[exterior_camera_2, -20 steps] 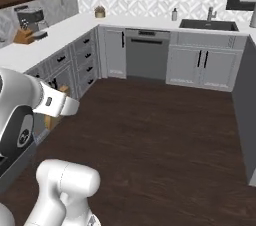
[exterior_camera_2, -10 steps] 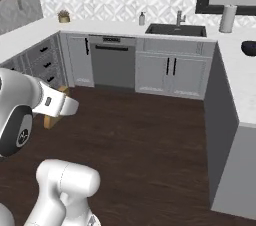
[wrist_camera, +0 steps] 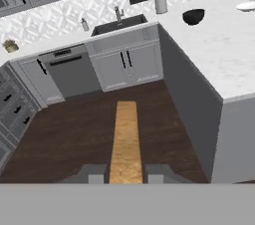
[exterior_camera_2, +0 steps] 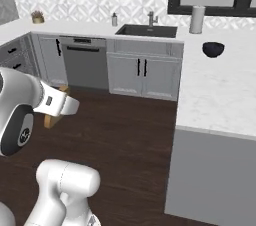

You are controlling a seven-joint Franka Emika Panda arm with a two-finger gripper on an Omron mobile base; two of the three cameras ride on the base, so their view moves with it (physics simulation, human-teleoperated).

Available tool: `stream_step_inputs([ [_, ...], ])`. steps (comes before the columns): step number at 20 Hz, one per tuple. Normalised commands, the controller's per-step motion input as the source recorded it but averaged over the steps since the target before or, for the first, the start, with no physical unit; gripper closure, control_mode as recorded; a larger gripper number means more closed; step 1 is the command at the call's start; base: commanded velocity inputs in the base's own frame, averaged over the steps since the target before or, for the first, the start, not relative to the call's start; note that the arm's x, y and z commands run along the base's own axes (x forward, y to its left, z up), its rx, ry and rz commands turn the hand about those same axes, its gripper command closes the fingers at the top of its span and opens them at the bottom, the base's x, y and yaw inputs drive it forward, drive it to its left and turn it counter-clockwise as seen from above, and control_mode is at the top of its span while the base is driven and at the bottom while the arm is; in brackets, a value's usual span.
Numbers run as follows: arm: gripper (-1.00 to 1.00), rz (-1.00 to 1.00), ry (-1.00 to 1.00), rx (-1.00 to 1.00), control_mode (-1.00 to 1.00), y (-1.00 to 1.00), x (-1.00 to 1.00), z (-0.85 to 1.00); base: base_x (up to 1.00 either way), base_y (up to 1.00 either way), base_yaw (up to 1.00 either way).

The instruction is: Start the toaster. Once the lever pops up, take the bread to the plate on the dining counter.

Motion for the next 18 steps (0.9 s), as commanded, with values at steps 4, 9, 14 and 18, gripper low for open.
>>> stream_step_inputs([
  [4,1.00,0.00,0.00,0.00,1.00,0.00,0.00,0.00,0.01,-1.00,0.00],
  [9,1.00,0.00,0.00,0.00,1.00,0.00,0.00,0.00,0.09,-1.00,0.00],
  [14,1.00,0.00,0.00,0.00,1.00,0.00,0.00,0.00,0.05,-1.00,0.00],
  [18,1.00,0.00,0.00,0.00,1.00,0.00,0.00,0.00,0.08,-1.00,0.00],
])
